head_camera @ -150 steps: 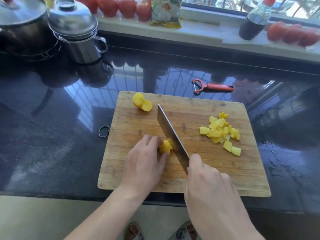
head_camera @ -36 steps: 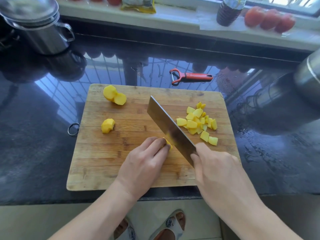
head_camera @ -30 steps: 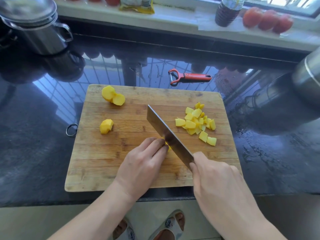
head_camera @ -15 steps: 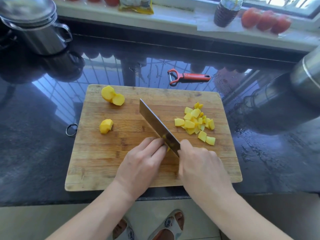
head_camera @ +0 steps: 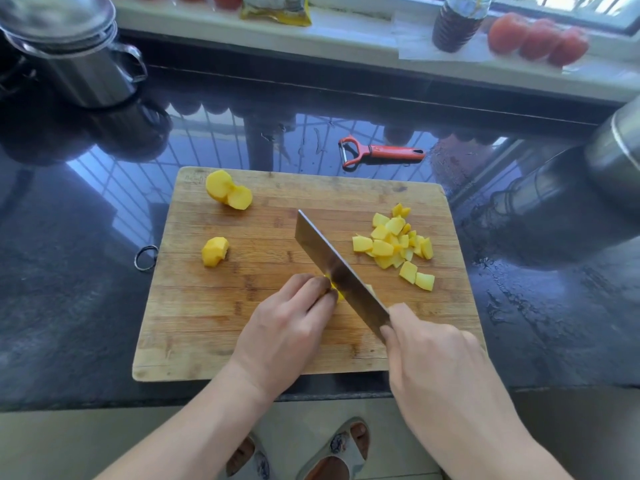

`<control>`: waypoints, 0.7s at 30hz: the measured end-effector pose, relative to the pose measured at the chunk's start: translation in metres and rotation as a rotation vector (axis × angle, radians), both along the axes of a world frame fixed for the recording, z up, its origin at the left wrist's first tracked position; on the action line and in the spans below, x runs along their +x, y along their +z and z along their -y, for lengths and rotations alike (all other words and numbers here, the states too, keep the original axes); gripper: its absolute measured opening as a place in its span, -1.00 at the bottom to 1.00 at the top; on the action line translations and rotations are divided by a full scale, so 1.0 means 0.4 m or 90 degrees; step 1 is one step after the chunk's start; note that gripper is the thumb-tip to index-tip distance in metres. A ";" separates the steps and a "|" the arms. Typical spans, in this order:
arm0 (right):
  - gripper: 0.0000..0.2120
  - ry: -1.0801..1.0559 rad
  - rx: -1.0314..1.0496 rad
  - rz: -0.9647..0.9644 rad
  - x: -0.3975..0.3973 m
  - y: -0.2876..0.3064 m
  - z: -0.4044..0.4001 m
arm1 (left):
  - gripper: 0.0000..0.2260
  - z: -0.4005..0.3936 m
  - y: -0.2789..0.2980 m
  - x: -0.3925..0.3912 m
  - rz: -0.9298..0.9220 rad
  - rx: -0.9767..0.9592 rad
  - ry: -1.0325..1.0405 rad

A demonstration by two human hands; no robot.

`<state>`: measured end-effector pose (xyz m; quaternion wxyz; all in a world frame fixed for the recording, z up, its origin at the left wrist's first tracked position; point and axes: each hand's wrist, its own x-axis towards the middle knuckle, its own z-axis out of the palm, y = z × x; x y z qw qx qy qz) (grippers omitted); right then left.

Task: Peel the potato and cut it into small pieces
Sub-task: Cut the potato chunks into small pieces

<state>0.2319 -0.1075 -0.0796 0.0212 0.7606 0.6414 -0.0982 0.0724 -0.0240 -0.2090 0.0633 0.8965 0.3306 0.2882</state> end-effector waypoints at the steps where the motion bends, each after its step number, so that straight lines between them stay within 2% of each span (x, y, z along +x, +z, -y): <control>1: -0.67 0.000 -0.014 0.003 0.001 0.001 0.001 | -0.87 0.000 0.000 0.000 -0.001 -0.003 -0.001; 6: -0.53 -0.010 -0.054 0.028 -0.003 0.013 0.007 | -0.87 0.000 0.005 -0.002 -0.005 -0.012 -0.006; 11: -0.67 -0.002 -0.040 0.028 -0.016 -0.027 -0.008 | -0.87 -0.001 0.011 0.001 0.002 -0.019 -0.007; 14: -0.87 0.011 -0.018 -0.024 -0.025 -0.045 -0.055 | -0.86 -0.001 0.010 0.000 0.001 -0.029 -0.008; 21: -0.83 -0.013 0.043 -0.066 0.013 -0.031 -0.066 | -0.89 0.002 0.011 0.001 0.015 -0.012 0.005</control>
